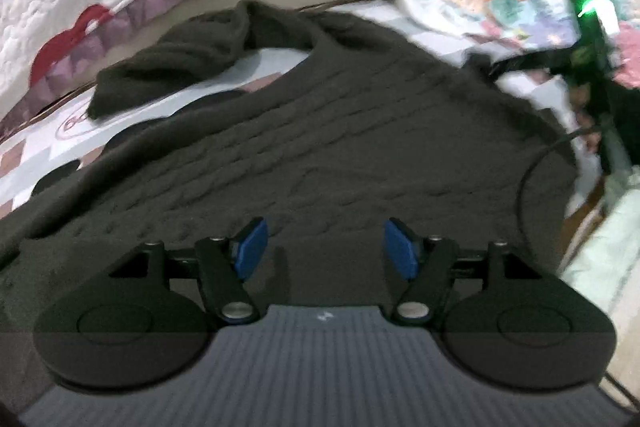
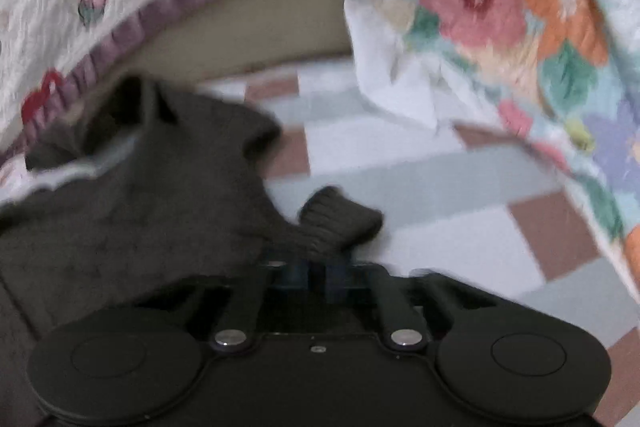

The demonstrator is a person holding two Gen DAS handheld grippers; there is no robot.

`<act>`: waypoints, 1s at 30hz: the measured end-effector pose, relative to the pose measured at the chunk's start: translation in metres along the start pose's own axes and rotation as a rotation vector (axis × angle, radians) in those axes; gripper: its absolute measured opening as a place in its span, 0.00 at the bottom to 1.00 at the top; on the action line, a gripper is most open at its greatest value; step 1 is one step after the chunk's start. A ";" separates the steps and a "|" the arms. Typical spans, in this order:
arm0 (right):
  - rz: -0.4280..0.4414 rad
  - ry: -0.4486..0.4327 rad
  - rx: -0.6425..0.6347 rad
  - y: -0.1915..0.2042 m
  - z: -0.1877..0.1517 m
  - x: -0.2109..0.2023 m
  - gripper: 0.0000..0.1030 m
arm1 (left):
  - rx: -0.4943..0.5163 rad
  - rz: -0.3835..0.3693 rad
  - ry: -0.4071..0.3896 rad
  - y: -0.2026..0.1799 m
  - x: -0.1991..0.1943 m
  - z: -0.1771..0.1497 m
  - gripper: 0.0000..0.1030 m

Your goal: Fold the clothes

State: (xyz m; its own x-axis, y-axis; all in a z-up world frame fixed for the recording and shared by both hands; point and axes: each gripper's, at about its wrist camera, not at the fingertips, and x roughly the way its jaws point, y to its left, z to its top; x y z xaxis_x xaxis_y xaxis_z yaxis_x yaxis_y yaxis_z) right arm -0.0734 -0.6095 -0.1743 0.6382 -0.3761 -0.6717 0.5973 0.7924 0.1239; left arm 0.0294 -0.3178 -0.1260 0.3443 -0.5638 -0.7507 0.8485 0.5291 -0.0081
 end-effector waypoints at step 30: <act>0.376 0.332 -0.330 0.408 0.000 0.037 0.53 | -0.277 0.257 -0.097 0.287 -0.037 -0.050 0.63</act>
State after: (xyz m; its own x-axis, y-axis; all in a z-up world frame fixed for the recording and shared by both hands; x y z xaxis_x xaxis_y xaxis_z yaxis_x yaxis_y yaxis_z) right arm 0.1939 -0.2998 -0.1486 0.5586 0.0872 -0.8248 0.1433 0.9694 0.1996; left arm 0.2402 -0.1134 -0.1334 0.5792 -0.4405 -0.6859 0.5936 0.8046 -0.0156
